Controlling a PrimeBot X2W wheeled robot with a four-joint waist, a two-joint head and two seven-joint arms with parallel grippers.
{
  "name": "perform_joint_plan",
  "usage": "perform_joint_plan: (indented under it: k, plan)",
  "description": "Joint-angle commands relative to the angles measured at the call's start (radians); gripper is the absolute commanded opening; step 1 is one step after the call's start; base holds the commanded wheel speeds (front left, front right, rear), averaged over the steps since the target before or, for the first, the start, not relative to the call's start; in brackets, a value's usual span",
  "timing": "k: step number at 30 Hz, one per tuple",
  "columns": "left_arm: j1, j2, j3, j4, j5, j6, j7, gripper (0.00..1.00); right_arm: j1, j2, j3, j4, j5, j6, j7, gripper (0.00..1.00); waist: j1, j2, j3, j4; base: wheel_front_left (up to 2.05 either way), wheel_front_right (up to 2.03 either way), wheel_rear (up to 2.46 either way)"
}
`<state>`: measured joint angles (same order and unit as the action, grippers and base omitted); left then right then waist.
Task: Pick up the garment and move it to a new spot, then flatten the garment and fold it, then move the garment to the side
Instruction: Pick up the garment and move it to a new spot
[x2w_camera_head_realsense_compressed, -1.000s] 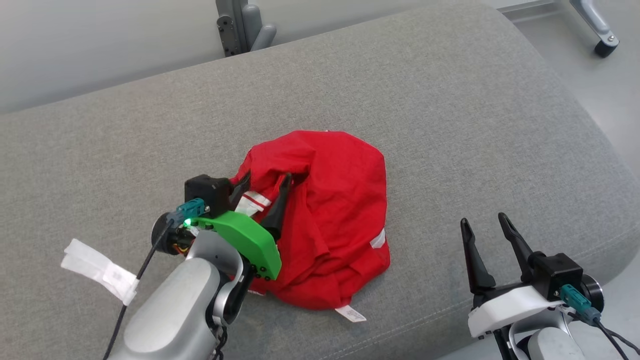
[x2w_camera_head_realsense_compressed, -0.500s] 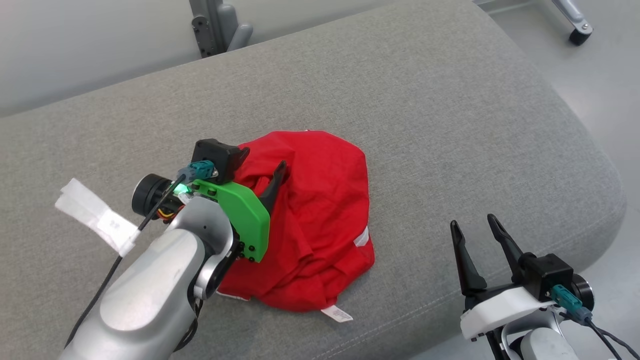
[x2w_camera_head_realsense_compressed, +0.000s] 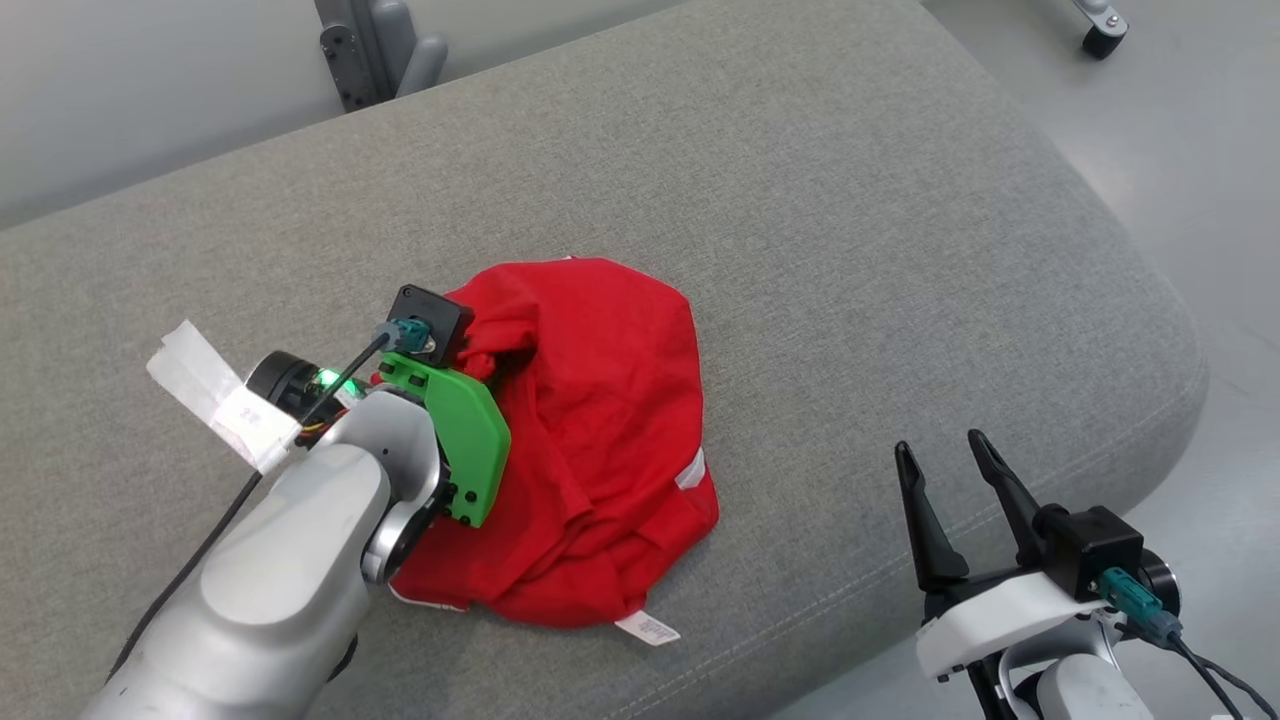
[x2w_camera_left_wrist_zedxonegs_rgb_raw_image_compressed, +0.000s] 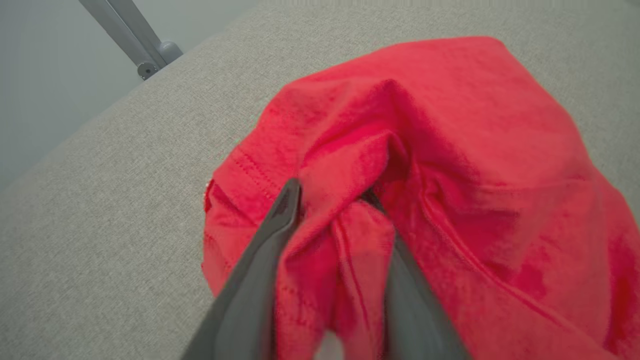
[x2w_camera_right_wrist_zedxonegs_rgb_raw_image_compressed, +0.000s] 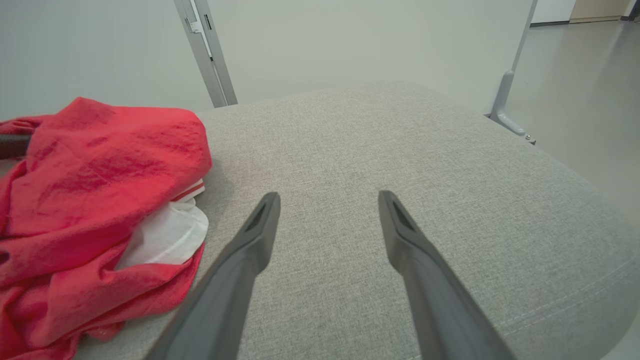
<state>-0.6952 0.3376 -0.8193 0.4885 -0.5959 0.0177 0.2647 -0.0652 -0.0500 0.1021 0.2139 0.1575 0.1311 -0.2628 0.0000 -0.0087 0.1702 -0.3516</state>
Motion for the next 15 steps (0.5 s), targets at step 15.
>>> perform_joint_plan:
  k: [15]
  plan:
    - [-0.036, -0.081, 0.067, 0.016, -0.081, -0.018, -0.111, 0.0, -0.003, -0.001, -0.01, 0.011, 0.005, -0.001, -0.003, 1.0, 0.0, 0.0087, -0.008, 0.022, 0.0, 0.0, 0.0]
